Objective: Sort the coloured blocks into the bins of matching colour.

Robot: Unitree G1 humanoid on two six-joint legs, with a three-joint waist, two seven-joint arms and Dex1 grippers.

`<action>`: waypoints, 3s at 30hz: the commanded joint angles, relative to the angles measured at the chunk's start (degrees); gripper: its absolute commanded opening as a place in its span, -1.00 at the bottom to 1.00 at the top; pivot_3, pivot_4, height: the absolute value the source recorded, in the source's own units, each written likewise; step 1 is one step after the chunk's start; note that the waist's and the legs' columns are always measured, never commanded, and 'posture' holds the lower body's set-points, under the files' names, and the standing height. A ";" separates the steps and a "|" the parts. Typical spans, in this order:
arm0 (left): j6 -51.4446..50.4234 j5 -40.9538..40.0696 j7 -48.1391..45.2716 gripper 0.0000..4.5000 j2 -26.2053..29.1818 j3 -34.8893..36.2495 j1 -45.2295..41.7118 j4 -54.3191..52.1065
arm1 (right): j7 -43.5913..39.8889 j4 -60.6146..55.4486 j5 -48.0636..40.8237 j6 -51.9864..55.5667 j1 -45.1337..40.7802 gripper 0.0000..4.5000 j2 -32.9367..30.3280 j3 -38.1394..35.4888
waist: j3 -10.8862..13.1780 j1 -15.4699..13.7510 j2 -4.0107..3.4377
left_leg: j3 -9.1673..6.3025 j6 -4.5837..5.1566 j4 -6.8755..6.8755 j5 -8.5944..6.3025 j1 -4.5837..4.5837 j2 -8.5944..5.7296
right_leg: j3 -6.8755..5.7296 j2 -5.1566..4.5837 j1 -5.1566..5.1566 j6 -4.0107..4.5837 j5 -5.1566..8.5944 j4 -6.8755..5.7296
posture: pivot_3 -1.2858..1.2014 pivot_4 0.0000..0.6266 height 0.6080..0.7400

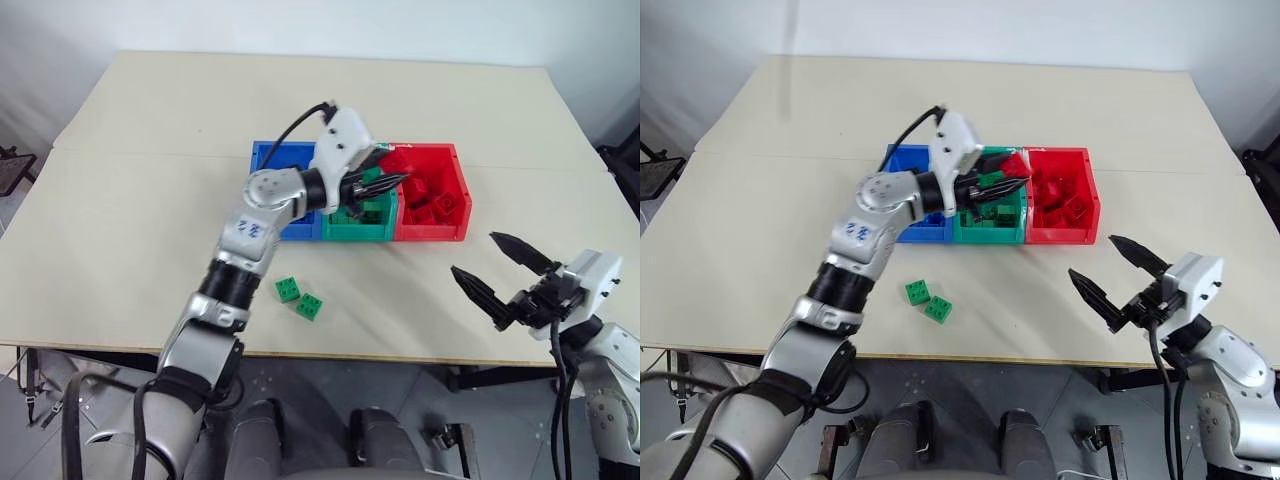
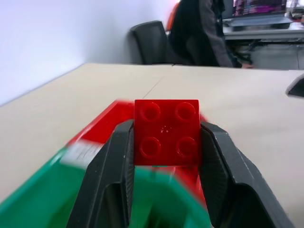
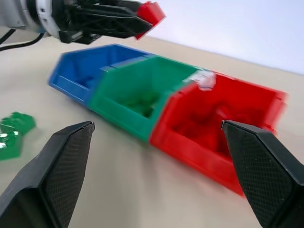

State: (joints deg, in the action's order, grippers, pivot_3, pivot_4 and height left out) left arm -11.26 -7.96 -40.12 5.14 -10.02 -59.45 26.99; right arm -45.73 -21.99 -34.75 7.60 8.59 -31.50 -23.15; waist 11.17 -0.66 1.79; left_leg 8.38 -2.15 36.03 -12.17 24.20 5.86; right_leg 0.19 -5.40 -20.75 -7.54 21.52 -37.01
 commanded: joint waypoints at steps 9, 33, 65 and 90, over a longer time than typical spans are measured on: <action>15.58 4.92 3.36 -0.35 -11.11 1.71 -14.69 34.84 | 4.54 -9.45 -1.29 -1.39 8.31 1.00 3.25 -3.61 | 0.01 0.09 0.01 | -0.02 0.00 -0.02 -0.18 0.10 -0.04 | -0.01 -0.01 -0.02 -0.05 0.03 0.31 | 0.03 -0.52 1.00; 7.88 -11.12 -18.41 0.99 22.18 14.53 29.03 -23.67 | -14.20 7.37 1.43 -4.53 -8.64 1.00 -5.77 7.20 | -0.01 1.66 -0.02 | 0.17 -0.11 0.06 -0.12 0.01 0.25 | 0.09 0.13 -0.30 -0.08 0.05 -0.39 | 0.03 -0.52 1.00; 5.31 -4.00 -25.55 0.99 34.24 -0.07 38.79 -38.93 | -29.25 8.80 -0.29 -1.28 -4.91 1.00 -15.43 5.94 | -0.06 2.29 -0.07 | 0.10 0.06 0.04 -0.37 -0.11 0.10 | 0.03 -0.06 -0.03 0.20 0.16 -0.17 | 0.03 -0.52 1.00; 6.11 -3.04 -27.94 -0.34 27.53 -4.82 28.09 -27.43 | -22.44 1.35 -0.79 -1.13 4.08 1.00 -12.97 1.45 | -0.06 2.03 -0.08 | 0.01 0.00 0.10 -0.36 -0.10 0.11 | 0.04 0.00 0.09 0.13 0.13 -0.03 | 0.03 -0.52 1.00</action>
State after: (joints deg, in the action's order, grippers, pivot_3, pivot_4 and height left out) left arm -4.22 -7.22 -69.11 33.79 -17.54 -30.17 0.89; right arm -68.95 -19.39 -34.19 6.56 13.03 -45.01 -20.90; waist 11.11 1.37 1.71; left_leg 8.38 -2.15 36.14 -12.53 24.10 5.97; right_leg 0.22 -5.40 -20.65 -7.41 21.65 -37.04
